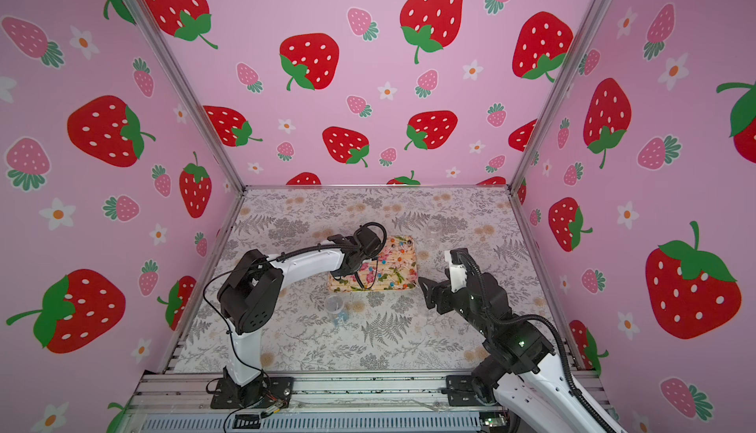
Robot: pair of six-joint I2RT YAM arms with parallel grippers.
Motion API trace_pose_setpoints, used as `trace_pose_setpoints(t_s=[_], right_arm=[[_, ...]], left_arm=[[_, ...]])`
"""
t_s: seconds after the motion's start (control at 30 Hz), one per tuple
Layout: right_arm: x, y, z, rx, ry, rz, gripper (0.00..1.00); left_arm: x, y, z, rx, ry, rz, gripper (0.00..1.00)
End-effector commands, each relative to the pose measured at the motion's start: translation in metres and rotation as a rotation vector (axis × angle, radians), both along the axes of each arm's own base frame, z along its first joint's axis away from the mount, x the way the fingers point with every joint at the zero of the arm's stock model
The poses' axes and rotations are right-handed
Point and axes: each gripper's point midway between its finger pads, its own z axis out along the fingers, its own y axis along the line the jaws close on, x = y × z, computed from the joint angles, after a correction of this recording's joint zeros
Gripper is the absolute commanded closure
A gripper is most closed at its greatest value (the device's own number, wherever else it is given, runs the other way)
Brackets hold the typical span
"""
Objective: Pour the candies out of the jar
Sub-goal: 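Pour the candies out of the jar onto the tray.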
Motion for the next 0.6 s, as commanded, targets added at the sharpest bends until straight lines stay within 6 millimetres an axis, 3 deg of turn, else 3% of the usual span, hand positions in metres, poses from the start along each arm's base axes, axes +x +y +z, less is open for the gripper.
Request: trace_pose_setpoints(t_s=[0.0, 0.57], right_arm=[[-0.002, 0.001, -0.002, 0.006, 0.011, 0.012, 0.18], [-0.009, -0.001, -0.002, 0.004, -0.003, 0.039, 0.17]], left_arm=[[0.008, -0.002, 0.003, 0.123, -0.062, -0.079, 0.55], [0.007, -0.009, 0.019, 0.251, -0.119, -0.202, 0.55]])
